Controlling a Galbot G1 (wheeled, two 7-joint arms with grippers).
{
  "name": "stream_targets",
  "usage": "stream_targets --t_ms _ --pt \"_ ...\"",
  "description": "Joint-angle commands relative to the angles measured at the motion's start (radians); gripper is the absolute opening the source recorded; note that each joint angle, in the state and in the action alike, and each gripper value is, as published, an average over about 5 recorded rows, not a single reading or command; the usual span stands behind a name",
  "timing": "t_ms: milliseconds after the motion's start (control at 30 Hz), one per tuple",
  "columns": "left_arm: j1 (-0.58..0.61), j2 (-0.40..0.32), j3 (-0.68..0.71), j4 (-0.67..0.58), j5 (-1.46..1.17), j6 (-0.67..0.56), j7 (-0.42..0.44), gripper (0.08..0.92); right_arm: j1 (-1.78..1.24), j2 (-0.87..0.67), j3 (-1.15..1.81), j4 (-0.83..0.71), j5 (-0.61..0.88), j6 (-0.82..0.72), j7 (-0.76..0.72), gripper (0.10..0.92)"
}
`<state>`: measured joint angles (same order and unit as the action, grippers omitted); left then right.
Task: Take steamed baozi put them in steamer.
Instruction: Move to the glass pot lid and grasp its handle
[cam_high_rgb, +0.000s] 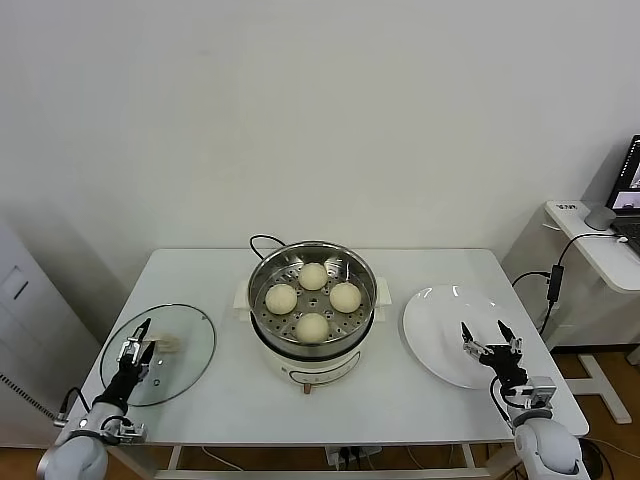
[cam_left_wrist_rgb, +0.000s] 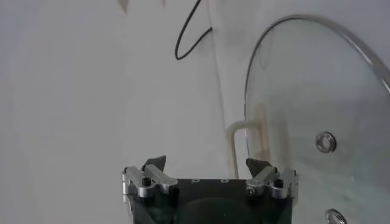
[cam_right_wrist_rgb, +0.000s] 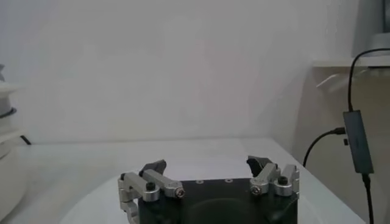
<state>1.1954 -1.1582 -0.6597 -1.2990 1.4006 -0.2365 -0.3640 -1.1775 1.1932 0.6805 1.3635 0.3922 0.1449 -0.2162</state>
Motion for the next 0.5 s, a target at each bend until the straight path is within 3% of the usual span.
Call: stream_targets --t_ms 33,133,500 --pt "-0.030 -0.009 0.002 0.041 -0.004 -0.006 -0.005 0.822 0.003 0.002 0.001 -0.011 -0.001 0.001 -0.003 0.823" --pt "-0.037 -0.012 0.003 0.051 -0.017 -0.010 -0.007 0.785 0.004 0.003 0.001 -0.011 -0.001 0.001 -0.005 0.823" --pt "-0.052 -0.020 0.005 0.063 -0.042 -0.018 -0.010 0.473 -0.003 0.005 0.008 -0.010 -0.001 0.000 -0.012 0.823"
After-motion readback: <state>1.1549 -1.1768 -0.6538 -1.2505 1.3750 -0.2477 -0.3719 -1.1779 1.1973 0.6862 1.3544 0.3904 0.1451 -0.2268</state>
